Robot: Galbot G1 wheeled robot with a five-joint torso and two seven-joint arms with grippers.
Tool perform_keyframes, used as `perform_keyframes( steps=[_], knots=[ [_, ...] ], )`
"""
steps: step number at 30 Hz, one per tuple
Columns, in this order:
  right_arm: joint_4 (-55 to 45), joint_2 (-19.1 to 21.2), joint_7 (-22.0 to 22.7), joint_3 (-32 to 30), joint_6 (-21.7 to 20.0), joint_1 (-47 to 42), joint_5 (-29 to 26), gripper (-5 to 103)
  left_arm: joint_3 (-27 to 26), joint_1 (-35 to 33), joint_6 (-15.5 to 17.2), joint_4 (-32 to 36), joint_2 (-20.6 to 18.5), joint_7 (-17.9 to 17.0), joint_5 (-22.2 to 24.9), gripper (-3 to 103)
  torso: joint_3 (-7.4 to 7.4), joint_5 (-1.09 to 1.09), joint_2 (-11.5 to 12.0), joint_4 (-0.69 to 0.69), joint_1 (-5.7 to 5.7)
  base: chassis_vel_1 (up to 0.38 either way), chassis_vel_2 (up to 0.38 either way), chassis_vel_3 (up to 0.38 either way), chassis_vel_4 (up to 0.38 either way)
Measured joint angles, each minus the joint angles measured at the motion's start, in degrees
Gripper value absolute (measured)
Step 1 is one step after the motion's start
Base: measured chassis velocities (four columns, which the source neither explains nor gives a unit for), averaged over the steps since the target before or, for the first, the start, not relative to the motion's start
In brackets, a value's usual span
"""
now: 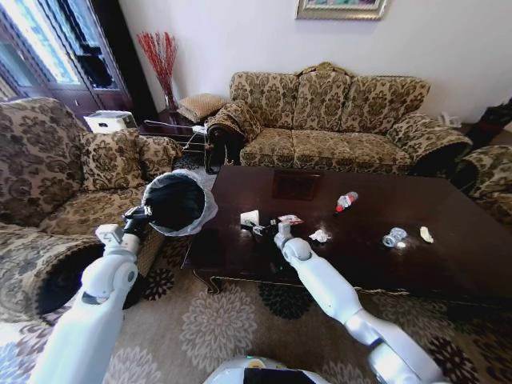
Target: Move to the front of the table and place the trash on the table into the trash bin.
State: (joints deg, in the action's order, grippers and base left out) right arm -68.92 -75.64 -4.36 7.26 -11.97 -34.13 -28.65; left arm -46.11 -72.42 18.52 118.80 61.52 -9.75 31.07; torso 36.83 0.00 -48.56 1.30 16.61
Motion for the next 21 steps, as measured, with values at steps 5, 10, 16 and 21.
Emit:
perform_keyframes(
  steps=[5,10,16,21],
  knots=[
    [0.3,-0.4,0.2,0.6,0.3,0.0,0.5,38,0.0,0.1,0.0,0.1,0.0,0.6,0.0,0,0.00,0.00,0.0,-0.01,0.00,0.000,0.000,0.000,0.000],
    [0.7,-0.4,0.4,1.3,0.4,0.7,0.5,22,0.2,0.1,0.1,0.1,0.3,1.0,-0.2,0,0.00,0.00,0.0,-0.01,0.00,0.000,0.000,0.000,0.000],
    [1.9,-1.0,0.5,1.7,0.7,1.7,0.6,3,0.4,0.1,0.1,0.1,0.5,1.6,-0.3,0,0.00,0.00,0.0,0.00,0.00,0.000,0.000,0.000,0.000],
    [1.8,-1.0,1.4,1.7,0.7,1.7,0.5,0,0.4,0.2,0.1,0.1,0.8,2.2,-0.2,0,0.00,0.00,0.0,-0.01,0.00,0.000,0.000,0.000,0.000]
  ],
)
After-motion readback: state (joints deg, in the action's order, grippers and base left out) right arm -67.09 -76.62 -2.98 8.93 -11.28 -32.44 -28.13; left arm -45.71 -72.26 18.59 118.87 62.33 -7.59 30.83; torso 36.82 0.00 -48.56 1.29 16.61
